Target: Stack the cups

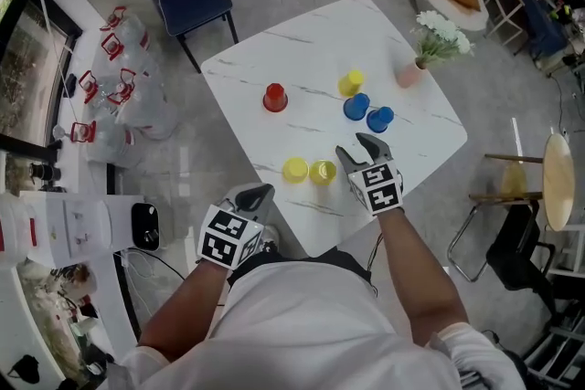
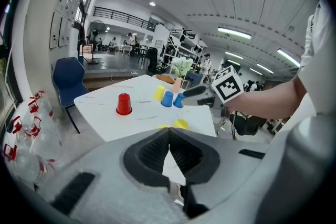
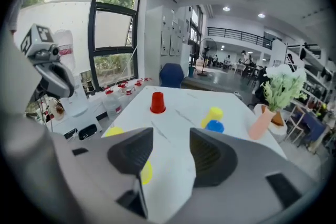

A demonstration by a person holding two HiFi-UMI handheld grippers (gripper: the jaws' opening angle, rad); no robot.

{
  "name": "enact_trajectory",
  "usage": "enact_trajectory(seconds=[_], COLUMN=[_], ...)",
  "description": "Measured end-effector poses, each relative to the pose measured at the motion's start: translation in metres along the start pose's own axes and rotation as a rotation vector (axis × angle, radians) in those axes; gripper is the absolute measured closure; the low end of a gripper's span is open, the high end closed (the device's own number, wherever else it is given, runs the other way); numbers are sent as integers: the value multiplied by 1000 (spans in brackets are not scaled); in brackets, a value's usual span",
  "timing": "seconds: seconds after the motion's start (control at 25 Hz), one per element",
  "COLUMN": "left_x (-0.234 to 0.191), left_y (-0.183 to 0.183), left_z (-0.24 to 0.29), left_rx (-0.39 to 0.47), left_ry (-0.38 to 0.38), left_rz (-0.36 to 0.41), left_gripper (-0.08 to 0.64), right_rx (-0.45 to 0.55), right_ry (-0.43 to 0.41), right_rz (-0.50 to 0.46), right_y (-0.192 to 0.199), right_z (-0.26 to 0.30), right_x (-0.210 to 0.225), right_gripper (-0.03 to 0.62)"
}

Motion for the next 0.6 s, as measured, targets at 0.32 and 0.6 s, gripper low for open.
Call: enact_trajectory(seconds=[0.32,0.6], left_x=[1,-3], left_y=[-11,-3], left_z=[4,0], left_rx=[10,-5], left_ry=[-53,-126], left_rz=[-27,-86], left_gripper=[554,554], right_rx=[-106,-175], right_ry=[44,2], right_rz=[0,-43], right_y=[-25,-43], right_z=[31,76], right_x=[112,153], right_gripper=[365,362])
Point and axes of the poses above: the fingertips, and each gripper's own axes: z forward along the fingers, x to its right, y out of its underside, the point moved 3 cm from there along -z, backward along the fingers, and after that the axes turned 8 degrees about -y, right-handed, at the moved point
